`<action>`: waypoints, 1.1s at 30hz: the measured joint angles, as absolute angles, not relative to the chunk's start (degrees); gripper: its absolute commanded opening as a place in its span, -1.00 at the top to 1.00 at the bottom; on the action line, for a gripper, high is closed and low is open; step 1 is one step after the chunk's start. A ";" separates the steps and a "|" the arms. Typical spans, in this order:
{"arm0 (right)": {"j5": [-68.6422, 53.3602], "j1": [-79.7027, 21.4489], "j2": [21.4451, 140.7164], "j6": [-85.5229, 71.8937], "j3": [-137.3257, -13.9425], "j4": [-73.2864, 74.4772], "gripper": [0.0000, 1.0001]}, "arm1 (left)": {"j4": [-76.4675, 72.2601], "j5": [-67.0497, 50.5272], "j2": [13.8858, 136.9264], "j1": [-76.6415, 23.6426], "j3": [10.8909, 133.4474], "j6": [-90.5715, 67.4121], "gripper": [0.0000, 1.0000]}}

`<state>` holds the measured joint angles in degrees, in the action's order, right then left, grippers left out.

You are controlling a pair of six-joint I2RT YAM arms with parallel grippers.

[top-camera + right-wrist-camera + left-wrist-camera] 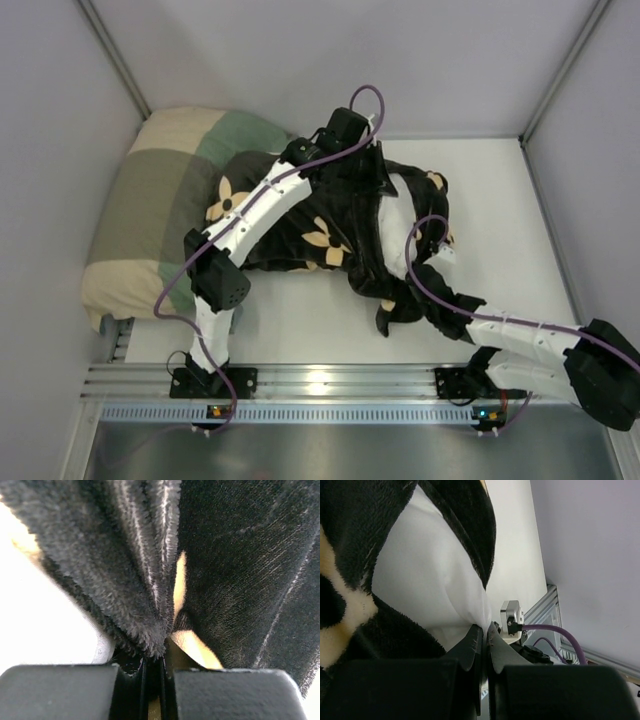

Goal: Remove the pillowcase from the pillow

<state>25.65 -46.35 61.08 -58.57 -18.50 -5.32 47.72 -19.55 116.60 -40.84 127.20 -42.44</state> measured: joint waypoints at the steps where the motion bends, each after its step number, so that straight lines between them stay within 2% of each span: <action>1: 25.65 -46.39 60.69 -58.54 -18.50 -5.02 1.00 | 46.92 -19.79 115.98 -40.77 125.75 -42.57 1.00; 6: 25.61 -47.13 55.72 -58.74 -18.24 1.69 1.00 | 39.70 -21.23 109.34 -40.95 112.66 -44.10 1.00; 15: 25.67 -47.53 44.56 -59.55 -17.26 7.99 1.00 | 37.34 -22.63 100.73 -41.87 106.24 -44.45 1.00; 27: 24.93 -46.81 54.54 -55.20 -30.09 7.70 1.00 | 48.18 -12.16 80.93 -41.76 101.06 -37.28 1.00; 28: 24.34 -46.17 54.87 -54.72 -30.44 7.57 0.94 | 49.01 -11.66 80.34 -41.76 101.06 -36.84 1.00; 30: 23.24 -45.04 54.37 -52.95 -30.52 7.60 0.23 | 49.43 -11.31 79.94 -41.71 100.49 -36.14 1.00; 31: 22.81 -44.64 53.43 -51.55 -30.48 8.34 -0.46 | 48.86 -11.31 79.50 -41.67 99.15 -36.03 1.00; 32: 22.48 -44.25 52.62 -49.93 -30.41 9.89 -0.80 | 48.38 -11.35 78.85 -41.58 97.51 -36.01 1.00; 33: 22.24 -43.88 51.79 -48.14 -30.41 12.10 -0.98 | 47.94 -11.33 78.22 -41.50 95.98 -36.01 1.00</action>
<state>22.24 -43.88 51.79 -48.14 -30.41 12.10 47.94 -11.33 78.22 -41.50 95.98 -36.01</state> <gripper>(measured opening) 0.738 0.036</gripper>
